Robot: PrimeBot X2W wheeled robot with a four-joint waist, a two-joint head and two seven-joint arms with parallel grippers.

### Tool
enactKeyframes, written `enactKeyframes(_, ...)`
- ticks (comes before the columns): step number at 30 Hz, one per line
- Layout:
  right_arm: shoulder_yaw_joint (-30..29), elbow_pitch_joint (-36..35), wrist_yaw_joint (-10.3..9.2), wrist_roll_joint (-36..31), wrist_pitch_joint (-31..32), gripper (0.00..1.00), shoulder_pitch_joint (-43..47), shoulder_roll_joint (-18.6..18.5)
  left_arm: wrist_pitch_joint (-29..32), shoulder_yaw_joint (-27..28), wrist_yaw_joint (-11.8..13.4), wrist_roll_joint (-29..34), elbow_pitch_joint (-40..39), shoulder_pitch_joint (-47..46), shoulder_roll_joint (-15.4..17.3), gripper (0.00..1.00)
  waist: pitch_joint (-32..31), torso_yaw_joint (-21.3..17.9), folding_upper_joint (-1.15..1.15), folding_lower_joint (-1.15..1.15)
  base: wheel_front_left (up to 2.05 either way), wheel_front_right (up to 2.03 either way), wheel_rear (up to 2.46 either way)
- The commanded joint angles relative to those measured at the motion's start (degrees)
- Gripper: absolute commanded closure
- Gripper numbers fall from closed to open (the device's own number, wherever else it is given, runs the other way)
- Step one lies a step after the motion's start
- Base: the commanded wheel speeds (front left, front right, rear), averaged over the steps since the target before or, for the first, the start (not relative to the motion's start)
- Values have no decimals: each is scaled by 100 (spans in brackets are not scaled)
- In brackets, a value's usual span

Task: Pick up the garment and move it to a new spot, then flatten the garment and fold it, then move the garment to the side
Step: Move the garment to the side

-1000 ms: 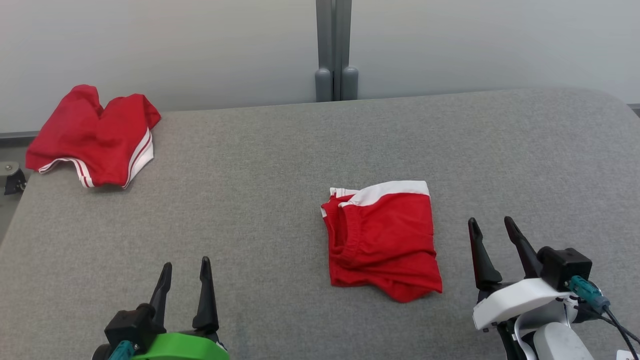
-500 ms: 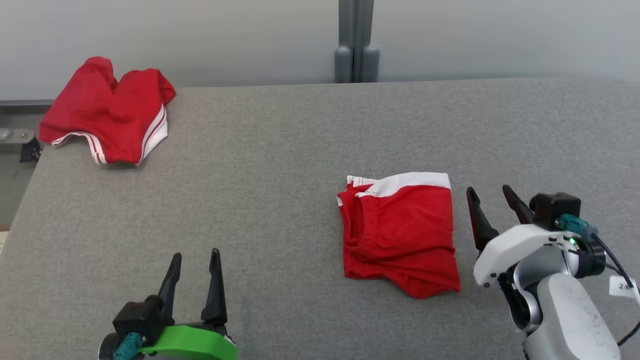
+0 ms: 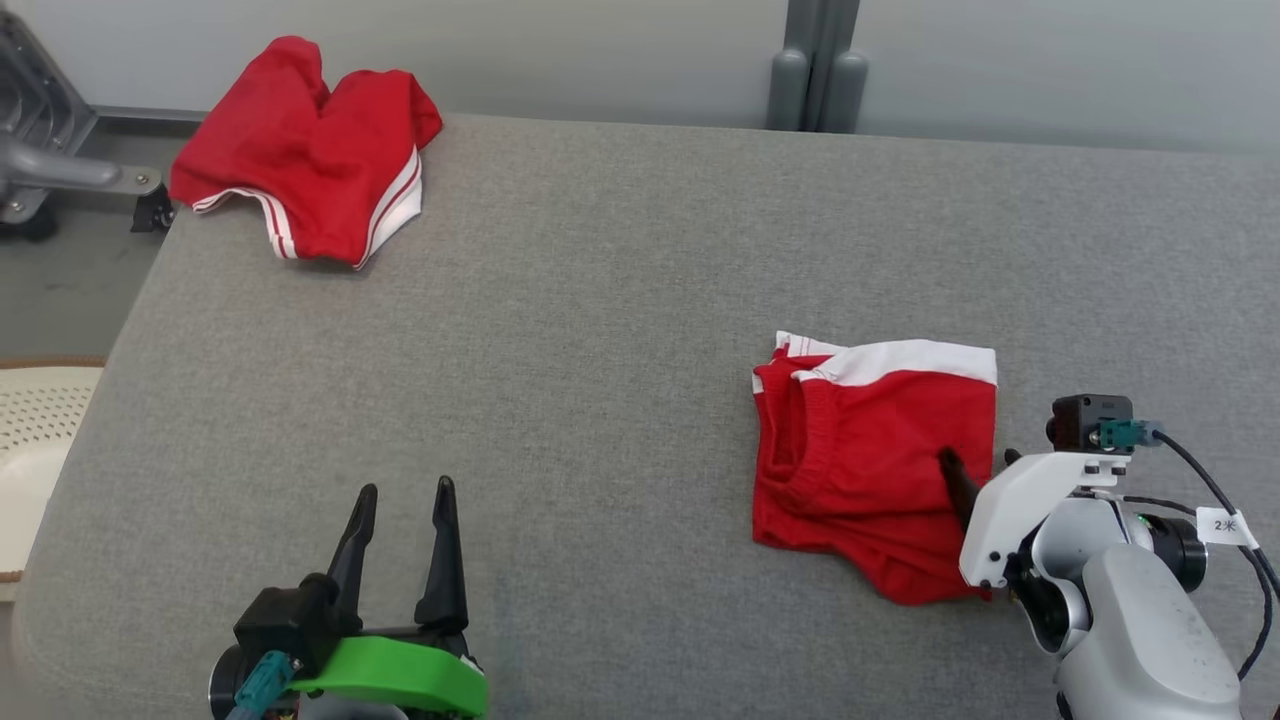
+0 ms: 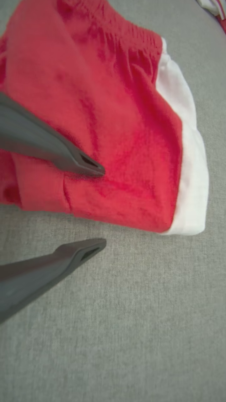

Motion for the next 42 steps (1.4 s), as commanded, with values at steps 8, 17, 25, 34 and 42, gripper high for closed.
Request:
enactKeyframes(8, 243, 432, -1, 191, -218, 100, -265, 9, -2, 19, 0, 70, -115, -33, 7, 0, 172, -11, 0, 0, 0, 0, 0)
enactKeyframes(17, 421, 314, -4, -35, -991, 100, -700, -228, -2, 83, -65, 240, -367, -160, 19, 0, 460, -823, 0, 0, 0, 0, 0)
enactKeyframes(25, 180, 214, -3, -45, -1437, 100, -968, -303, 29, 35, -106, 392, -471, -378, 153, 0, 922, -2079, 0, 0, 0, 0, 0)
enactKeyframes(34, 50, 398, -3, -5, -1811, 100, -1111, -143, 286, -139, -155, 593, -656, -770, 339, 0, 1420, -2968, 0, 0, 0, 0, 0)
enactKeyframes(42, 77, 795, -4, -96, -2056, 100, -1507, -102, 420, -152, -111, 610, -797, -910, 465, 0, 1687, -2806, 0, 0, 0, 0, 0)
